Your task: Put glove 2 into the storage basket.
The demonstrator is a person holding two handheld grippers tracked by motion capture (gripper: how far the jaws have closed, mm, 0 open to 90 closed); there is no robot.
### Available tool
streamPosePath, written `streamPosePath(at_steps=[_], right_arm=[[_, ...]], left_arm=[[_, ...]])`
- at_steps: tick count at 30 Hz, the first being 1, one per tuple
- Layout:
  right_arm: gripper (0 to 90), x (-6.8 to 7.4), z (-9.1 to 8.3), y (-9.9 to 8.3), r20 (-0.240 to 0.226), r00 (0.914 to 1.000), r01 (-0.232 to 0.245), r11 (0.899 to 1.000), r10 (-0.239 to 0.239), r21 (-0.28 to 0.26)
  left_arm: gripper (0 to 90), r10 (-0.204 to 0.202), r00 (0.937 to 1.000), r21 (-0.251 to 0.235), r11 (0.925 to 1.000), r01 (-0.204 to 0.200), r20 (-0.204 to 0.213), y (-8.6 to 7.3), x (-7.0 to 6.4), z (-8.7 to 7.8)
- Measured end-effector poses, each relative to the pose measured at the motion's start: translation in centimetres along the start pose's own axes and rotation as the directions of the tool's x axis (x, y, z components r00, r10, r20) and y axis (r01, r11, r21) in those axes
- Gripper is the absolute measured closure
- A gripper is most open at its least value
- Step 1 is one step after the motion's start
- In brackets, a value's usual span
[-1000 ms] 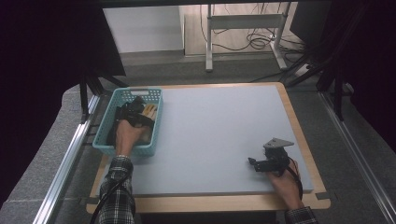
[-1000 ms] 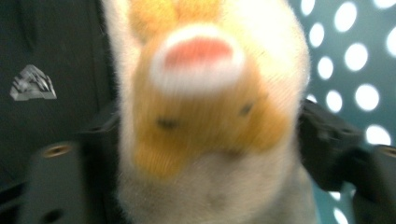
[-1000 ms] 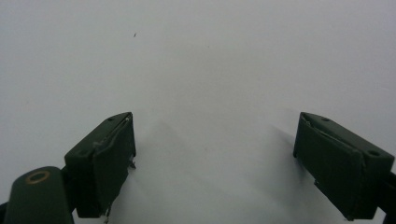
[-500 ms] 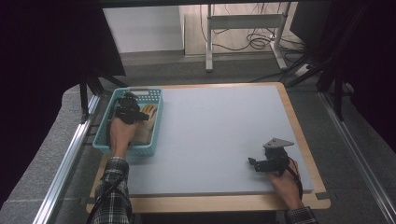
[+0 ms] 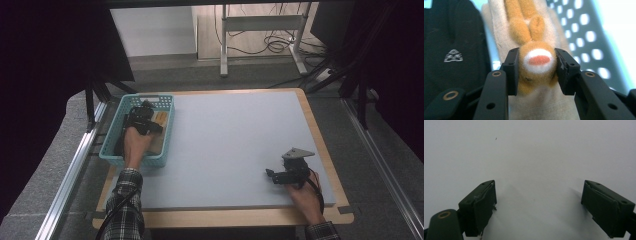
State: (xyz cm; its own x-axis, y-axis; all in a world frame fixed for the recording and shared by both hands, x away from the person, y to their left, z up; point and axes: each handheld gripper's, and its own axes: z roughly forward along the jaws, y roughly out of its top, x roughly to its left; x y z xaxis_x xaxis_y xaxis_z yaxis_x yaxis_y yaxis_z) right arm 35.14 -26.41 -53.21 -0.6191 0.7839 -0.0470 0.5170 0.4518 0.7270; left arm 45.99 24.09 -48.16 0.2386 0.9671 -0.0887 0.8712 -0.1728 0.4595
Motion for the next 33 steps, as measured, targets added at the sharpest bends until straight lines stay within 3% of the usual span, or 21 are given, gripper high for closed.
streamPosePath(at_steps=[6,13,21,33], right_arm=[[12.4,0.0,0.0,0.0,0.001,1.0,0.001,1.0,-0.001,0.0],[12.4,0.0,0.0,0.0,0.0,1.0,0.0,1.0,0.0,0.0],[12.4,0.0,0.0,0.0,0.0,1.0,0.0,1.0,0.0,0.0],[12.4,0.0,0.0,0.0,0.001,1.0,0.001,1.0,-0.001,0.0]], left_arm=[[54.4,-0.029,0.9995,-0.012,0.9995,0.029,0.012,-0.2,0.7,0.2],[32.2,-0.026,0.9997,-0.101,0.9946,0.026,0.003,-0.5,1.1,-1.4],[16.1,-0.004,0.9996,-0.165,0.9863,0.009,0.027,-1.0,1.4,-2.5],[6.5,-0.005,0.9976,-0.221,0.9751,0.02,0.069,-2.1,1.8,-3.8]])
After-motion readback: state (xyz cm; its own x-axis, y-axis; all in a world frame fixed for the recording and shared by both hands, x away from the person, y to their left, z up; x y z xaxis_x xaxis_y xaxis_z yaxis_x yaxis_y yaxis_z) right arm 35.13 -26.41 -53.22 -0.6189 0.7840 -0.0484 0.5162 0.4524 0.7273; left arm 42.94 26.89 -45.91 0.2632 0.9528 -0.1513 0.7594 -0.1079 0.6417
